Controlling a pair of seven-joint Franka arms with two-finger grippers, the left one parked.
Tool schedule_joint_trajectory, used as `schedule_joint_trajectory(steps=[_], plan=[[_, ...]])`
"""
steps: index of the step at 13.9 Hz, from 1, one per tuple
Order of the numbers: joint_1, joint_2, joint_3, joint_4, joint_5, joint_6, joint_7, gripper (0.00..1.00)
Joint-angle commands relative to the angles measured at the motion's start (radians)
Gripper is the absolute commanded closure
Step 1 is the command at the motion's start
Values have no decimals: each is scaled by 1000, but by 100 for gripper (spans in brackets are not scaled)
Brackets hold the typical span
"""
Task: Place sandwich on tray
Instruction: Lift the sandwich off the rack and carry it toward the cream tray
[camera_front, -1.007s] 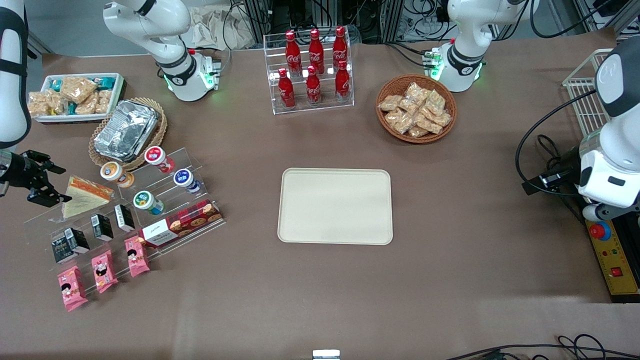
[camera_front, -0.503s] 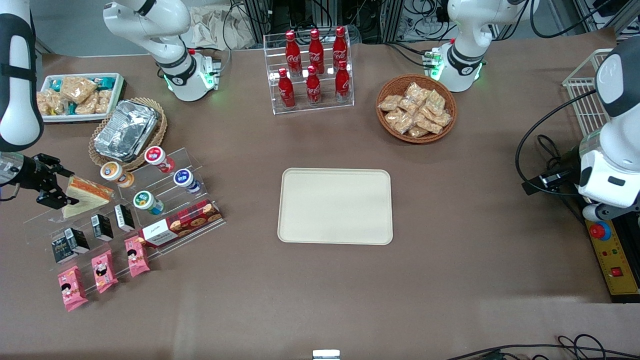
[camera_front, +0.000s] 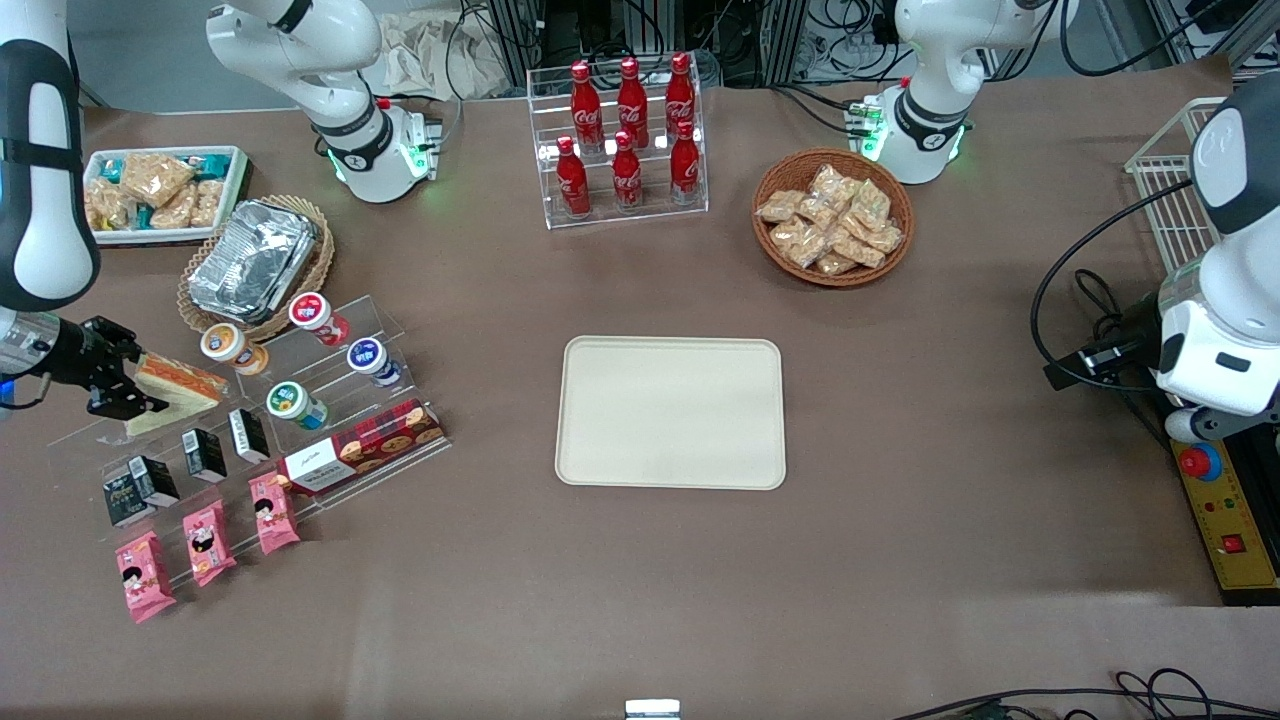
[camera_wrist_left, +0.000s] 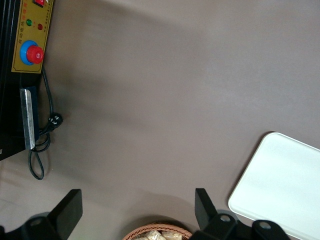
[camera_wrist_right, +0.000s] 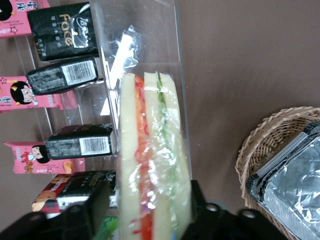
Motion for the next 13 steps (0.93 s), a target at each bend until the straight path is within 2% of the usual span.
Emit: schedule_joint_trajectory(steps=[1,4,7,11,13], plan=[[-1,1,-1,10,27,15,-36,52],[-1,1,1,49,35,5,-55,62],[-1,-3,-1,98,35,-18,-67,62],[10,-6,7,294,36,-239,-52,62],[76,-11,5,390,30,-361,-9,61]])
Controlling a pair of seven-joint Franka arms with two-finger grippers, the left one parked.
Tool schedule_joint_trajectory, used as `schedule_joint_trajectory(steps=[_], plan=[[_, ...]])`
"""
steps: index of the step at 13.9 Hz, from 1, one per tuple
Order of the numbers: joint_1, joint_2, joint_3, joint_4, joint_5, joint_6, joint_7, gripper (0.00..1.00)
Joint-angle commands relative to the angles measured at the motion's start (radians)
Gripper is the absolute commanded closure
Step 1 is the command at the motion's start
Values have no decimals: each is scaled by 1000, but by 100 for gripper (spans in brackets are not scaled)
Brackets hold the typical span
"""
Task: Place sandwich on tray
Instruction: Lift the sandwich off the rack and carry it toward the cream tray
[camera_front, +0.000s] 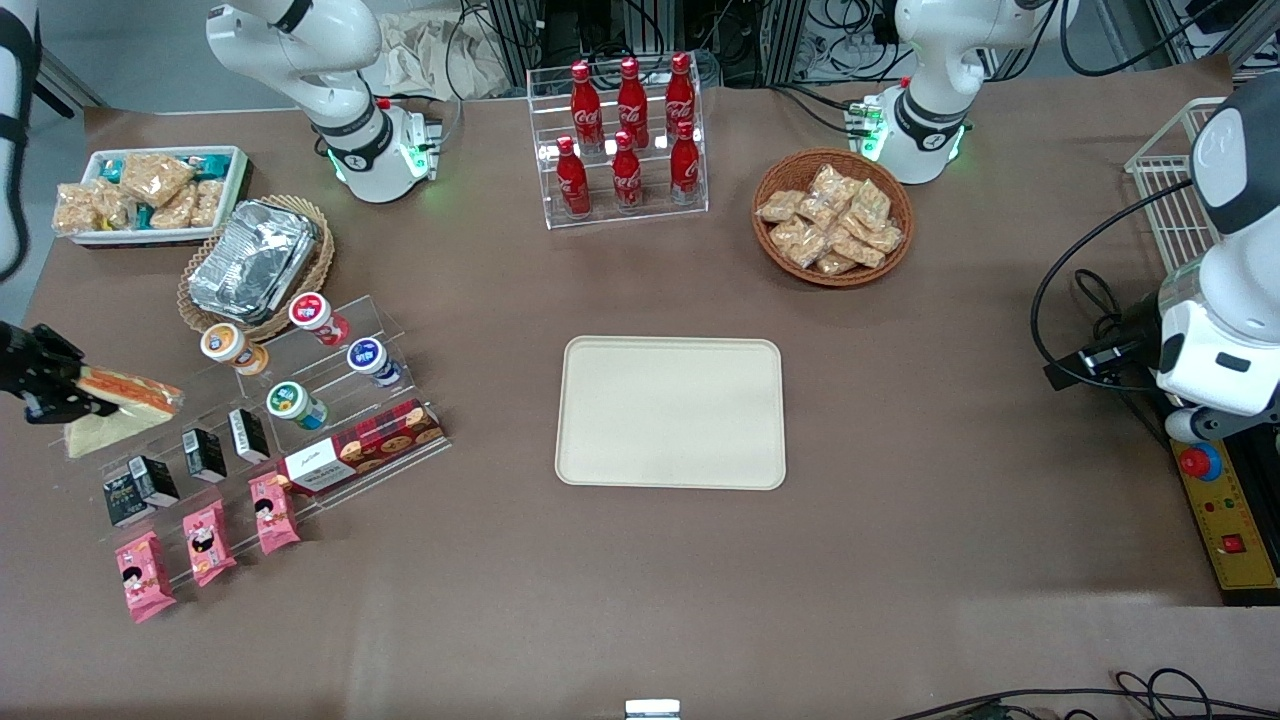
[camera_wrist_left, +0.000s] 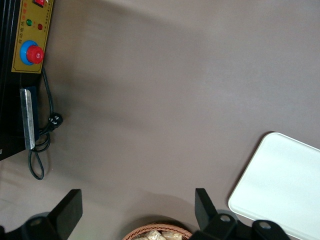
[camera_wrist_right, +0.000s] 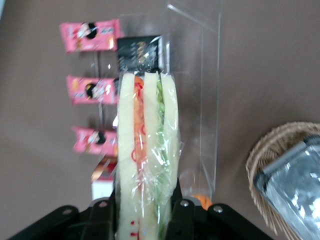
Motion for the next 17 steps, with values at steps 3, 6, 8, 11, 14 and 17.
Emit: schedule_joint_trajectory(steps=[3,6,8,11,14,17], plan=[[184,5,-2,184,-28,-214,26,60],[298,3,-1,184,-23,-218,49,62],[379,3,-1,183,0,-211,166,62],[482,14,-2,184,13,-201,283,62],[556,75,-2,183,80,-152,314,62],[636,144,-1,184,108,-48,440,62]])
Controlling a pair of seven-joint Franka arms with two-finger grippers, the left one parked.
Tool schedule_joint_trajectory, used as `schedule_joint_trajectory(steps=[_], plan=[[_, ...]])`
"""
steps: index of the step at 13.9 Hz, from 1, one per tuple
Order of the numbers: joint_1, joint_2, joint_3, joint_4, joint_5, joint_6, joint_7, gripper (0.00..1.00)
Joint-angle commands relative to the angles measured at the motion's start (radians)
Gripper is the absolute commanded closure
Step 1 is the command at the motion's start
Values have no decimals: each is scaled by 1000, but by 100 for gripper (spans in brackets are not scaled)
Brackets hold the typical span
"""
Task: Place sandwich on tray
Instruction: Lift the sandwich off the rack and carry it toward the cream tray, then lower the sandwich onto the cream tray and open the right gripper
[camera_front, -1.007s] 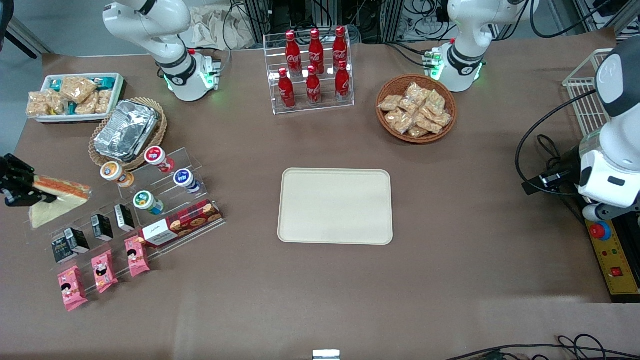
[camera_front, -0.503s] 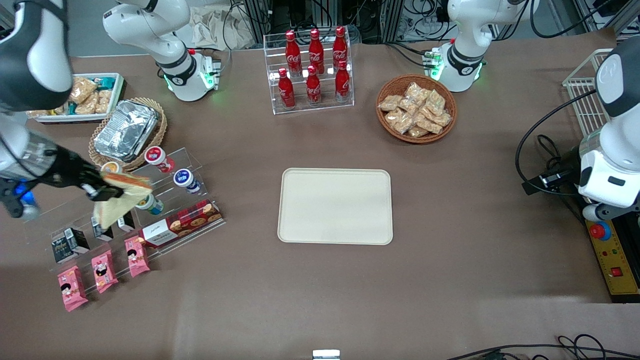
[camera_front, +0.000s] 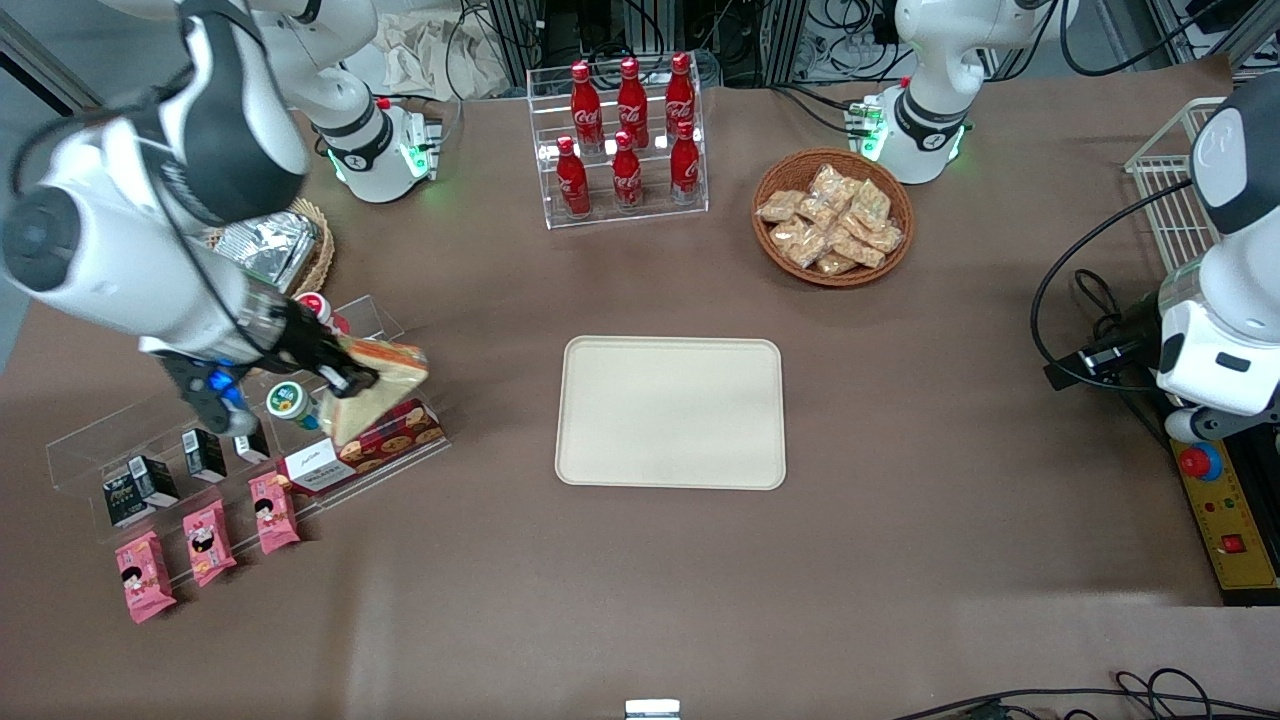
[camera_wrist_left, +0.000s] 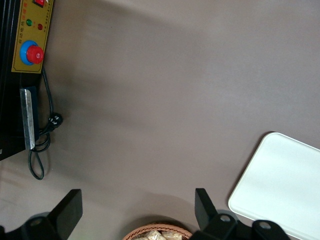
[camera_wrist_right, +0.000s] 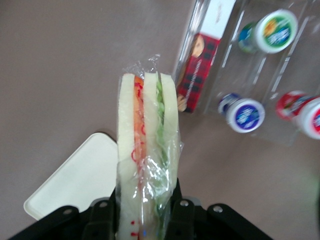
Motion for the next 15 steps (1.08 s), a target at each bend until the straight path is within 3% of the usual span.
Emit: schedule_joint_trajectory(steps=[1,3,10,15], plan=[[78,78,-13,28,71,106,95,62],[98,127,-11,41,125,182,211,62],[249,343,-11,155,125,375,550,62],[279,454,13,155,136,469,676,62]])
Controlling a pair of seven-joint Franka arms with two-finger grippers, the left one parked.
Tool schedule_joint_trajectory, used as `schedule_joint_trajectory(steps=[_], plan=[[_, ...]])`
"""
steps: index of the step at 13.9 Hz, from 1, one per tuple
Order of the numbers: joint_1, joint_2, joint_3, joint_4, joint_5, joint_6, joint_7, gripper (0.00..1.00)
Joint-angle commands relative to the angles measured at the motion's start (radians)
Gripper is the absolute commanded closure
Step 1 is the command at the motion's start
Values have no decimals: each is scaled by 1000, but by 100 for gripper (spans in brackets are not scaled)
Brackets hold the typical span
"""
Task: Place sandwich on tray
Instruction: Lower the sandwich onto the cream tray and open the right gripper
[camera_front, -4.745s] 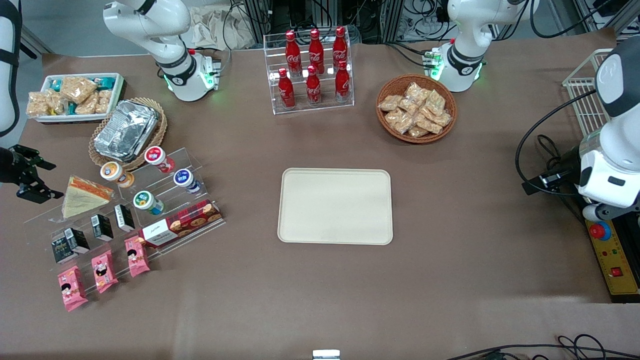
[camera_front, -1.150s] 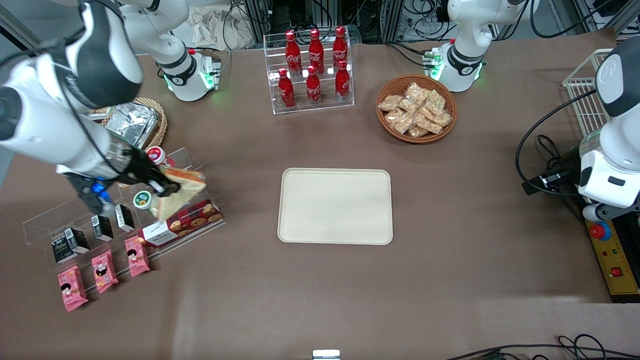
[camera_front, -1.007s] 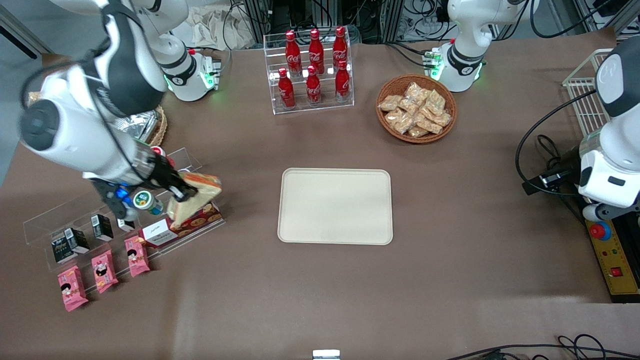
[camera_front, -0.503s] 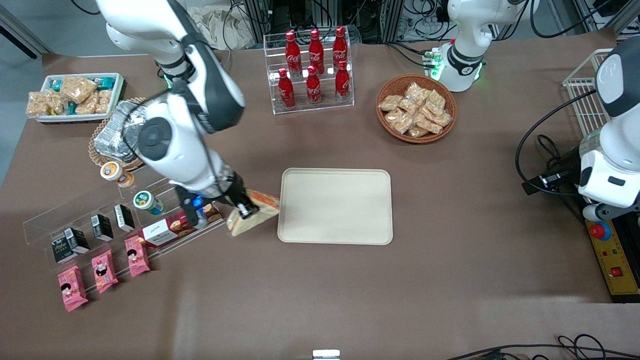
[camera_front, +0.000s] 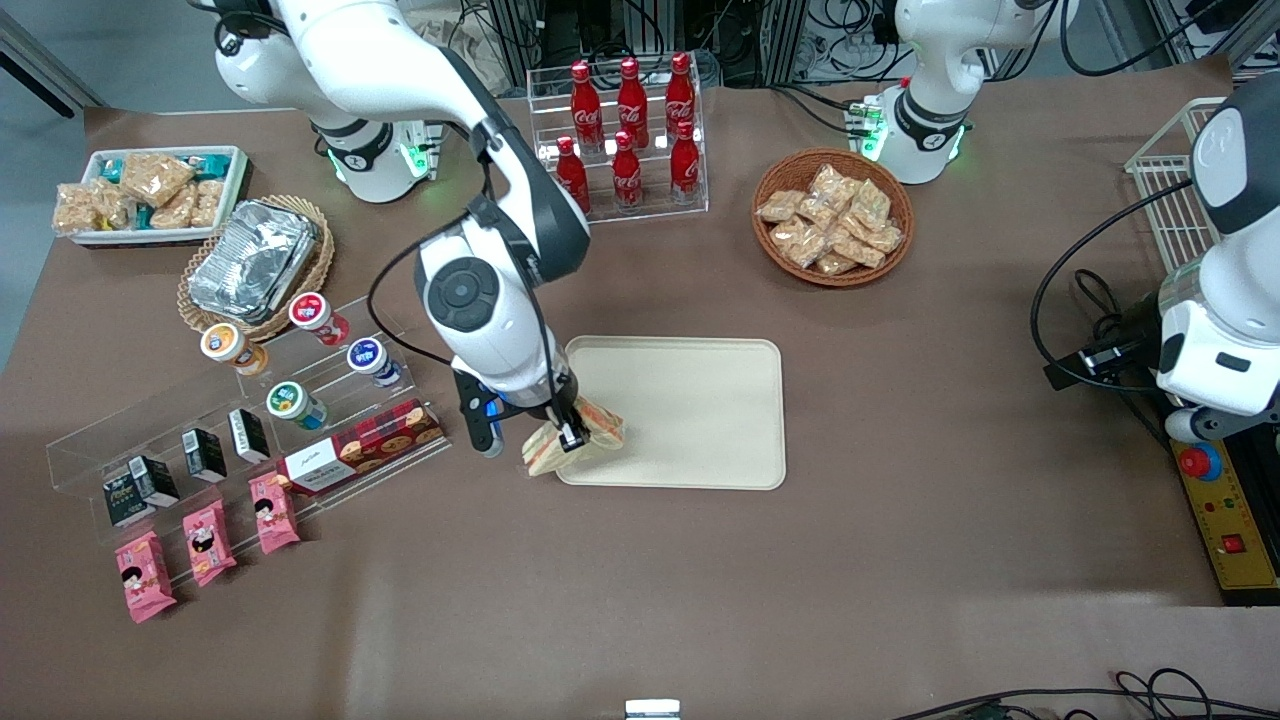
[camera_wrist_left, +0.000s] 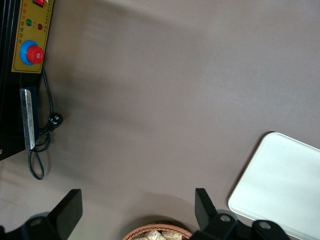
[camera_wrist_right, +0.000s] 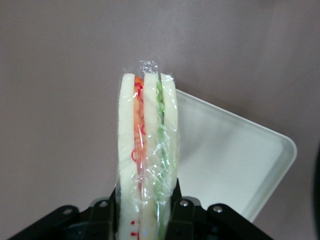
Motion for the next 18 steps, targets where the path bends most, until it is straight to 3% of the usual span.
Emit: schedule_joint_trajectory(steps=[1,6,10,12,18], plan=[[3,92,33,43,47,60,65,61],[6,164,49,43,155,159,113,61],[-3,179,49,43,175,177,113,60],[-11,192,49,43,193,182,115,53],[-4,227,49,43,210,226,139,53]])
